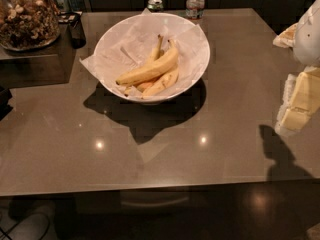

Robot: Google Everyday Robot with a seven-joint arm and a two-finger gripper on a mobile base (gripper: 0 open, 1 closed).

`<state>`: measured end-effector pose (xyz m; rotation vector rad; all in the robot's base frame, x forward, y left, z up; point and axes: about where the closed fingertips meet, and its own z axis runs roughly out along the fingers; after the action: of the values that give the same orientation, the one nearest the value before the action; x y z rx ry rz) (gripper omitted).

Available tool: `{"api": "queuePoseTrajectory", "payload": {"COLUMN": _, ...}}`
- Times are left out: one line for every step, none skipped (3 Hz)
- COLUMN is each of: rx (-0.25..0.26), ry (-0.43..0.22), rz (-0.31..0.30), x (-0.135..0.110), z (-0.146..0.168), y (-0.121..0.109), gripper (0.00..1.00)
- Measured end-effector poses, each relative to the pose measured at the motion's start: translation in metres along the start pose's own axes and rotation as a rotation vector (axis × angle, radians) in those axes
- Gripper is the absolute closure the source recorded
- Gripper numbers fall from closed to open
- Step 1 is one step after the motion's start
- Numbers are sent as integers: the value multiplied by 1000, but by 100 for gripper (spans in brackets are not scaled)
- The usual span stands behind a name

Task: Pick banana from white bowl

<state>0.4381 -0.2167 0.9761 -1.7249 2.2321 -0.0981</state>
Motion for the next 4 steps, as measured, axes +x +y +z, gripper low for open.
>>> {"api": "queuePoseTrajectory", "payload": {"rx": 0, "ry": 0, "rz": 0, "x": 0, "z": 0, "y": 0, "gripper": 0}}
{"api": "queuePoseTrajectory", "payload": {"rx": 8, "ry": -10, "rz": -23, "x": -7, "z": -4, "y": -4, "gripper": 0}}
{"api": "queuePoseTrajectory", "payload": {"rx": -9, "ry": -52, "rz": -96, "x": -28, "z": -7, "y": -19, "gripper": 0}}
{"api": "queuePoseTrajectory", "payload": {"rx": -25, "ry": -104, "rz": -168, "x": -51, "z": -10, "y": -41, "gripper": 0}}
